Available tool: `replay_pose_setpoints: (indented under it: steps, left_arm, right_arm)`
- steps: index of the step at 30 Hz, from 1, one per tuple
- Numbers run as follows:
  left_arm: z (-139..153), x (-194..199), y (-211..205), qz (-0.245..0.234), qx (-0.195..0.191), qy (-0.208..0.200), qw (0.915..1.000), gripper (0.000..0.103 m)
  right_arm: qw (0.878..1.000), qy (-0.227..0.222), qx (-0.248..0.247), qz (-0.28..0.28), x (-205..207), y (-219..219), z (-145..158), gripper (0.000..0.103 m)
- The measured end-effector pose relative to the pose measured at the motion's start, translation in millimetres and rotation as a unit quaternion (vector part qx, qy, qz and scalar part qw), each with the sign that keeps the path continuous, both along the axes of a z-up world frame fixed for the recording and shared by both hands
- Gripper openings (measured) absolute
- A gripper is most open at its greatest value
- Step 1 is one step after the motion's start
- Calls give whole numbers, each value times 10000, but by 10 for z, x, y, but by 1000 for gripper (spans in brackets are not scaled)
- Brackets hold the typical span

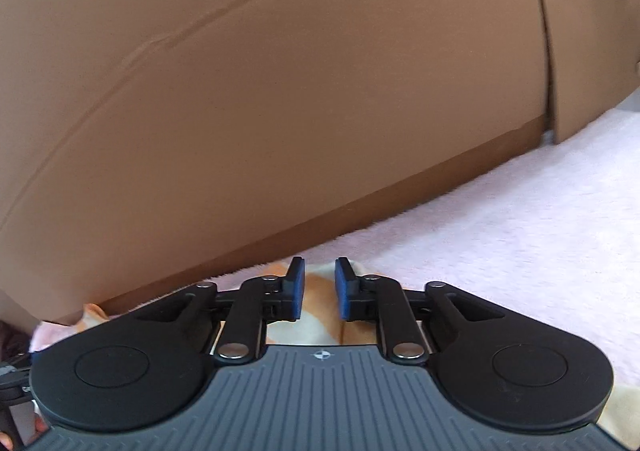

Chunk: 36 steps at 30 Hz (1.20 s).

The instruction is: Fold clothes

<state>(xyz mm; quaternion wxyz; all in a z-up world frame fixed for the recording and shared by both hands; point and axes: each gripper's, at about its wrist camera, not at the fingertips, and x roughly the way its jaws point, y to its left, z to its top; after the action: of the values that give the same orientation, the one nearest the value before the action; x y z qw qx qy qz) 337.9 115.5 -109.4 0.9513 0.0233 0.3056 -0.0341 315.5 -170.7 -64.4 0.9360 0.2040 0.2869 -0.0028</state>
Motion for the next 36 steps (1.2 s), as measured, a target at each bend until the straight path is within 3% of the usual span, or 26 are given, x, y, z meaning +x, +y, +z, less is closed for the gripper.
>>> replay_pose_setpoints:
  steps: [3, 5, 9, 11, 13, 16, 19, 22, 25, 26, 33, 36]
  left_arm:
    - [9, -71, -15, 20, -51, 6, 10000, 89]
    - [14, -97, -7, 2, -21, -33, 10000, 89]
    - [6, -45, -5, -94, 47, -98, 9999, 93]
    - [8, -13, -29, -137, 113, -149, 9997, 93]
    - [13, -31, -85, -171, 262, -231, 9992, 93]
    - [15, -27, -186, -96, 519, -273, 9982, 96]
    - [6, -17, -239, -56, 685, -263, 9973, 97]
    - [3, -23, -285, -49, 814, -302, 9962, 98]
    - [2, -26, -324, -49, 915, -334, 9952, 98]
    - [3, -23, -322, -53, 902, -331, 9954, 98]
    - [15, -1, -324, -99, 830, -316, 9960, 98]
    - [19, 10, -331, -119, 811, -304, 9962, 98]
  right_arm:
    - [9978, -518, 7, 423, -687, 27, 260, 30]
    - [9944, -867, -129, 589, -1245, -22, 382, 48]
    - [9875, -775, -1317, -384, -2287, -539, 282, 54]
    - [9813, -497, -1544, -1038, -2731, -878, 159, 55]
    - [9845, -224, -1086, -1360, -2925, -1138, 48, 52]
    - [9853, -183, -516, -1617, -2913, -1647, -76, 50]
    - [9893, -270, -162, -1427, -2815, -2067, -46, 50]
    - [9894, -150, 26, -1441, -2553, -1942, -117, 48]
    - [9952, -220, 204, -936, -2313, -1820, -157, 10]
    - [9961, -237, 225, -818, -2242, -1769, -157, 9]
    - [9822, -1398, -821, -947, -2142, -1687, 507, 9]
    - [9786, -1366, -1147, -1023, -2132, -1648, 551, 9]
